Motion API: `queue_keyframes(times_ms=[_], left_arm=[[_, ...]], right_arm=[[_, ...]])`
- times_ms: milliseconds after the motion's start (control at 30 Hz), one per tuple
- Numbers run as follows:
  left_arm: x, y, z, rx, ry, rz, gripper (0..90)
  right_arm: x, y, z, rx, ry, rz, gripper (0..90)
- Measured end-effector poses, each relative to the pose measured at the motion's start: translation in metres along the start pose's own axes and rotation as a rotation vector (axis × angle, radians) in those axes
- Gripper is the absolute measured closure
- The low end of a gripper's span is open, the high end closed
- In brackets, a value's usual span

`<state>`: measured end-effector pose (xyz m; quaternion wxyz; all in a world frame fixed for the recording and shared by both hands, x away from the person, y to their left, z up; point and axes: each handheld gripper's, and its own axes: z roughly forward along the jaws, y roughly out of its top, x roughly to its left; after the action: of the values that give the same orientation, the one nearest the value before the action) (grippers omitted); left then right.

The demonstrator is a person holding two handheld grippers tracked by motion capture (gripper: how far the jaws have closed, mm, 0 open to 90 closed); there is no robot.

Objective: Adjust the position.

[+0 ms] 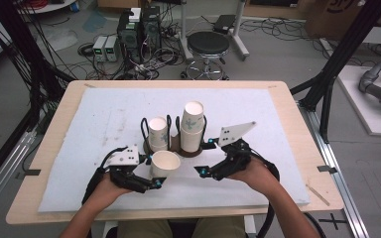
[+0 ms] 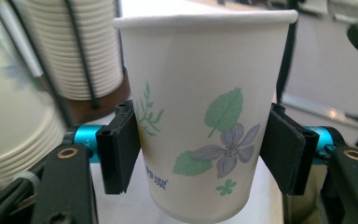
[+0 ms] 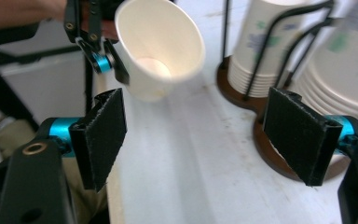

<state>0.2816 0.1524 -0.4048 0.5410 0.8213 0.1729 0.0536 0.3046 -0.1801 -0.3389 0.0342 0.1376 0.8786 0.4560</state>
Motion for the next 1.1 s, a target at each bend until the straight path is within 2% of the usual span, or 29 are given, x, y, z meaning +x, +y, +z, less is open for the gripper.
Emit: queue_keyframes(times_ms=[267,467,667,800,967,1100], left_arm=[[0.006,-0.014,-0.021,-0.093,0.063,-0.026,33.7],[0.012,-0.020,-0.041,-0.169,0.117,-0.044,33.5],[0.020,-0.029,-0.060,-0.271,0.200,-0.057,33.3],[0.023,-0.032,-0.068,-0.301,0.238,-0.045,33.2],[0.023,-0.037,-0.073,-0.324,0.278,-0.033,33.0],[0.026,-0.040,-0.076,-0.334,0.310,-0.037,32.6]], right_arm=[[-0.005,-0.035,-0.015,-0.095,-0.101,0.084,22.0],[-0.008,-0.065,-0.025,-0.116,-0.189,0.146,22.0],[-0.009,-0.087,-0.035,-0.158,-0.303,0.171,22.0],[-0.009,-0.094,-0.041,-0.203,-0.368,0.174,22.0],[-0.011,-0.100,-0.044,-0.224,-0.408,0.188,22.0],[-0.012,-0.104,-0.042,-0.216,-0.409,0.196,22.0]])
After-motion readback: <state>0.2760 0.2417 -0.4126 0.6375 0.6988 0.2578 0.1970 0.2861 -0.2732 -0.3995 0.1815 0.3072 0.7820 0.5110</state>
